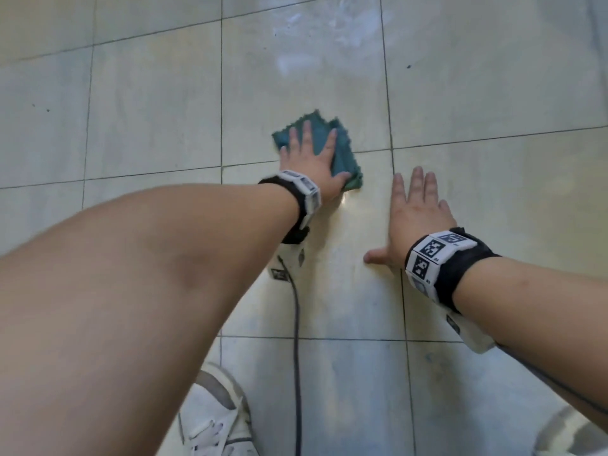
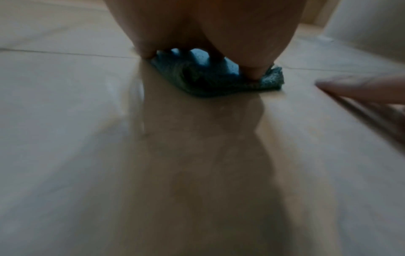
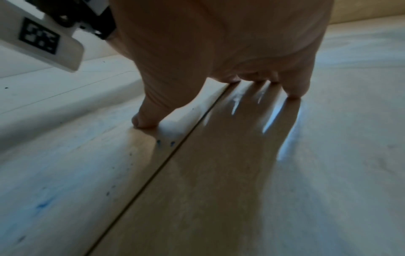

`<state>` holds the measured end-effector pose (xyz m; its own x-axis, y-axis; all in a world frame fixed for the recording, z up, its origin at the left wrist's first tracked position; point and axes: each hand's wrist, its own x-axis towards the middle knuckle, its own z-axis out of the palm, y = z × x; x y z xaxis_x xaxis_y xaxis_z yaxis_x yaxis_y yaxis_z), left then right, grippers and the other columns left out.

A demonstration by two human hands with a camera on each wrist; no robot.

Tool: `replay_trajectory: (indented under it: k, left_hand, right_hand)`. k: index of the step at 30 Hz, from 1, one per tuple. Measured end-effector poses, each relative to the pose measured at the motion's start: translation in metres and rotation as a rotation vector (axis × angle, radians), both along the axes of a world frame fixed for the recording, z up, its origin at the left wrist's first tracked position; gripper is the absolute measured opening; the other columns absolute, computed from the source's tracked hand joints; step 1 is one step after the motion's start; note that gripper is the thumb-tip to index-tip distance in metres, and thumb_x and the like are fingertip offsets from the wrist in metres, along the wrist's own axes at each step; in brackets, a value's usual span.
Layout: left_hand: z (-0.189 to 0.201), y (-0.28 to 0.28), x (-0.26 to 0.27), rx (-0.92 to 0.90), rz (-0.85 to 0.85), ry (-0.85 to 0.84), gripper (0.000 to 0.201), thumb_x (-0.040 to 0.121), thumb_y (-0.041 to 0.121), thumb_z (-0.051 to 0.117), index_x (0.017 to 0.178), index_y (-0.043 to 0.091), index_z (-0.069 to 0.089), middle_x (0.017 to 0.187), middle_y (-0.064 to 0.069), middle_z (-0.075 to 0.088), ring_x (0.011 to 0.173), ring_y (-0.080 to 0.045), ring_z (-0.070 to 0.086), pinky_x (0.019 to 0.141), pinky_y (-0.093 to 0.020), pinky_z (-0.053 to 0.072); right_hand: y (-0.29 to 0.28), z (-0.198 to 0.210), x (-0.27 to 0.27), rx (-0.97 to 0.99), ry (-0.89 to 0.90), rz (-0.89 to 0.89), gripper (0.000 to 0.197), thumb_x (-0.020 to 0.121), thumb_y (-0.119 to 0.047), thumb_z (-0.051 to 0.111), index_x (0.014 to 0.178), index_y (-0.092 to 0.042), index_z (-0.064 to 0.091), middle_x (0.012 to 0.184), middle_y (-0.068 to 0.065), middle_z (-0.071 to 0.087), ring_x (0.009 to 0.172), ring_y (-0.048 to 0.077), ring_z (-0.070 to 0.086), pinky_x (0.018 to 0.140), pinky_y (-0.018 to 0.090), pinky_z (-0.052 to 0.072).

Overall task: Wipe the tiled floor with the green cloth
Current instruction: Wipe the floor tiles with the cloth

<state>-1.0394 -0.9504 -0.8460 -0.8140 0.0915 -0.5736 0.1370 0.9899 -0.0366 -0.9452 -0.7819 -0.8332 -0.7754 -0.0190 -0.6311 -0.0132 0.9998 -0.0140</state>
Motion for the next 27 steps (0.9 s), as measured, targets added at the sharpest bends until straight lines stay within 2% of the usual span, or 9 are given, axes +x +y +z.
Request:
replay_trajectory:
  k: [4, 7, 9, 12, 15, 17, 21, 24, 27]
  left_hand:
    - [0.0, 0.051, 0.001, 0.054, -0.216, -0.031, 0.086, 0.093, 0.064, 0.041, 0.156, 0.035, -0.01, 0.161, -0.014, -0.024, 0.148, -0.038, -0.018, 0.121, -0.056, -0.001]
    - [0.001, 0.038, 0.006, 0.081, -0.263, -0.032, 0.087, 0.092, 0.066, 0.041, 0.156, 0.037, -0.009, 0.162, -0.011, -0.023, 0.149, -0.034, -0.018, 0.122, -0.051, -0.001]
    - [0.002, 0.003, 0.008, 0.075, -0.209, -0.014, 0.087, 0.091, 0.067, 0.042, 0.156, 0.038, -0.009, 0.162, -0.01, -0.022, 0.15, -0.033, -0.016, 0.122, -0.05, 0.0]
    - [0.004, -0.061, 0.014, 0.016, 0.024, 0.007, 0.086, 0.093, 0.065, 0.042, 0.156, 0.037, -0.009, 0.163, -0.011, -0.02, 0.15, -0.034, -0.013, 0.122, -0.05, 0.004]
    - [0.003, -0.09, 0.026, -0.042, 0.138, -0.004, 0.085, 0.095, 0.064, 0.041, 0.155, 0.036, -0.011, 0.163, -0.013, -0.019, 0.15, -0.037, -0.012, 0.122, -0.053, 0.006]
    - [0.003, -0.078, 0.037, -0.035, 0.112, -0.008, 0.084, 0.095, 0.063, 0.039, 0.155, 0.035, -0.014, 0.162, -0.014, -0.022, 0.149, -0.039, -0.014, 0.122, -0.054, 0.005]
    - [0.005, -0.024, 0.09, 0.046, -0.112, -0.049, 0.088, 0.095, 0.063, 0.04, 0.154, 0.033, -0.018, 0.158, -0.016, -0.03, 0.146, -0.04, -0.024, 0.12, -0.054, -0.005]
    - [0.003, 0.02, 0.153, 0.103, -0.27, -0.117, 0.089, 0.094, 0.064, 0.039, 0.153, 0.034, -0.021, 0.153, -0.015, -0.039, 0.142, -0.04, -0.033, 0.12, -0.055, -0.009]
    - [-0.001, 0.051, 0.193, 0.117, -0.356, -0.158, 0.091, 0.094, 0.061, 0.043, 0.155, 0.03, -0.016, 0.154, -0.016, -0.038, 0.142, -0.041, -0.033, 0.119, -0.057, -0.009]
  right_hand:
    - [-0.002, 0.0, -0.003, 0.024, -0.031, -0.043, 0.157, 0.053, -0.082, 0.074, 0.153, -0.01, -0.023, 0.161, 0.019, -0.026, 0.15, 0.038, -0.016, 0.12, 0.052, 0.02]
    - [-0.004, 0.003, -0.005, 0.026, -0.036, -0.034, 0.157, 0.053, -0.081, 0.075, 0.153, -0.01, -0.023, 0.16, 0.02, -0.026, 0.15, 0.04, -0.016, 0.119, 0.054, 0.02]
    - [-0.005, 0.005, -0.005, 0.022, -0.037, -0.024, 0.157, 0.054, -0.081, 0.076, 0.153, -0.011, -0.024, 0.16, 0.022, -0.026, 0.149, 0.042, -0.017, 0.119, 0.054, 0.019]
    - [-0.005, 0.007, -0.004, 0.016, -0.056, -0.015, 0.157, 0.055, -0.081, 0.075, 0.152, -0.011, -0.026, 0.159, 0.022, -0.027, 0.149, 0.043, -0.017, 0.119, 0.055, 0.018]
    - [-0.005, 0.009, -0.002, 0.009, -0.056, -0.008, 0.156, 0.056, -0.081, 0.075, 0.152, -0.011, -0.026, 0.159, 0.022, -0.026, 0.149, 0.043, -0.017, 0.12, 0.055, 0.018]
    - [-0.003, 0.009, -0.002, 0.0, -0.052, -0.003, 0.155, 0.056, -0.081, 0.074, 0.153, -0.011, -0.026, 0.16, 0.021, -0.027, 0.149, 0.043, -0.018, 0.12, 0.055, 0.017]
    - [0.003, 0.006, -0.003, -0.008, -0.048, 0.053, 0.153, 0.058, -0.077, 0.076, 0.153, -0.012, -0.025, 0.159, 0.021, -0.028, 0.148, 0.044, -0.018, 0.121, 0.056, 0.016]
    - [0.015, 0.007, -0.007, 0.01, -0.068, 0.16, 0.153, 0.06, -0.067, 0.083, 0.153, -0.012, -0.025, 0.159, 0.019, -0.029, 0.148, 0.044, -0.017, 0.122, 0.055, 0.015]
    - [0.027, 0.012, -0.011, 0.065, -0.086, 0.289, 0.157, 0.056, -0.06, 0.089, 0.153, -0.014, -0.027, 0.16, 0.017, -0.03, 0.149, 0.042, -0.018, 0.123, 0.051, 0.013]
